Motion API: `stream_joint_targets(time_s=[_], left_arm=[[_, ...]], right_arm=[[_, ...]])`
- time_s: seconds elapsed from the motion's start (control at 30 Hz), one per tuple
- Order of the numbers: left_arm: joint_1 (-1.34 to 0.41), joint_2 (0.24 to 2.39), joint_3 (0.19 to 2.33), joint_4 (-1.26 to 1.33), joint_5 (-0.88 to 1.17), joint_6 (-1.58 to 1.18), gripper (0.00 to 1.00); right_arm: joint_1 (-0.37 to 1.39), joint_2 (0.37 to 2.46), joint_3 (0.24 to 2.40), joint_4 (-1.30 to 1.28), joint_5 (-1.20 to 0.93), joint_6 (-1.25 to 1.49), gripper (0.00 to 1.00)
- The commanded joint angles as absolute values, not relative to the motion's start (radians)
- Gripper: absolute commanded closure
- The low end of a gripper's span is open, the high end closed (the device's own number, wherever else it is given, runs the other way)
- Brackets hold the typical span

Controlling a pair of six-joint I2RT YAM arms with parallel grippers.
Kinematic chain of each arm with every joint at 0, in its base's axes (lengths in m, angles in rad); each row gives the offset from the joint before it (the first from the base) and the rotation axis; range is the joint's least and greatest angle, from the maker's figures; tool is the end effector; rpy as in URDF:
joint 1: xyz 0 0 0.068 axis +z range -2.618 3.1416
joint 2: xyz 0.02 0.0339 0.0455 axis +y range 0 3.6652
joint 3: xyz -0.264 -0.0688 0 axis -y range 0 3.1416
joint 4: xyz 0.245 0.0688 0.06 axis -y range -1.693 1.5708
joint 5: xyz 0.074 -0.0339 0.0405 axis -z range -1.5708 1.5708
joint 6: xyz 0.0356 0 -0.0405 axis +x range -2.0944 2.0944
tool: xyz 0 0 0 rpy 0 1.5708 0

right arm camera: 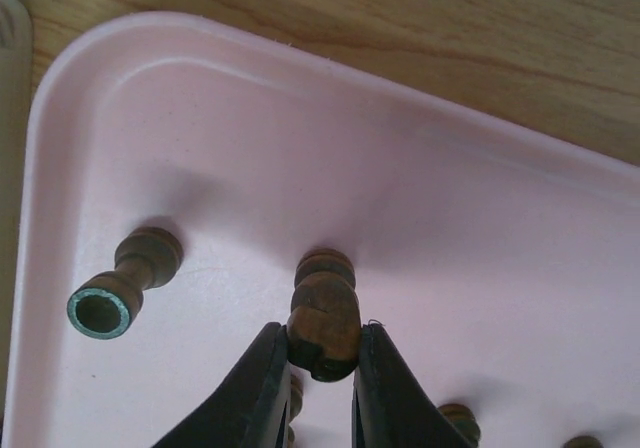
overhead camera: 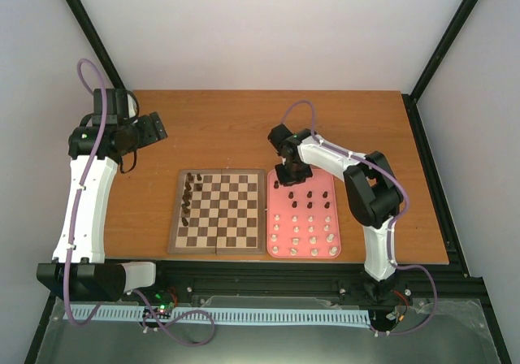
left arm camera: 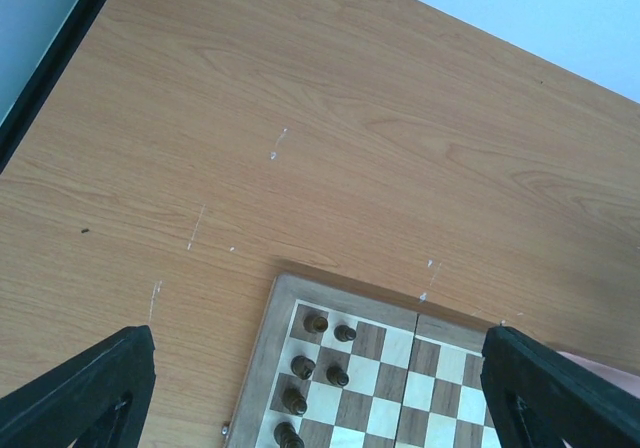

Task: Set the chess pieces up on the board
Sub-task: Pick up the chess piece from the storage box, then place the chess piece on the chessboard.

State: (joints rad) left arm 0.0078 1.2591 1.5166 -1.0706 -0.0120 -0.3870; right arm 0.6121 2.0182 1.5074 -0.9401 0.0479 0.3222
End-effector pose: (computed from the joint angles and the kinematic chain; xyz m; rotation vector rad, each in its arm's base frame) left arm 0.2360 0.0023 0.4056 -0.4744 2.3427 -0.1652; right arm 0.3205 0.2229 0.1753 -0.4309 2.9820 0.0170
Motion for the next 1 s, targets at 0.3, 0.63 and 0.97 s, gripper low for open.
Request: stream_joint_targets(time_s=[0.3,0.63,0.97], left_arm=[[0.002,1.249,1.528,-1.066,-0.029,-0.365,0.0],[0.002,1.259,1.547,-1.065,-0.025,-0.367,0.0],[0.003,1.258,1.545,-1.054,0.0,-0.377,0.0]], right_arm=[[0.848,2.042,1.941,-1.151,0.124,0.353,0.97],[1.133,2.251,2.224,-1.223,-0.071,0.35,0.97],[1.225,2.38,2.338,-1.237,-0.162,0.297,0.97]])
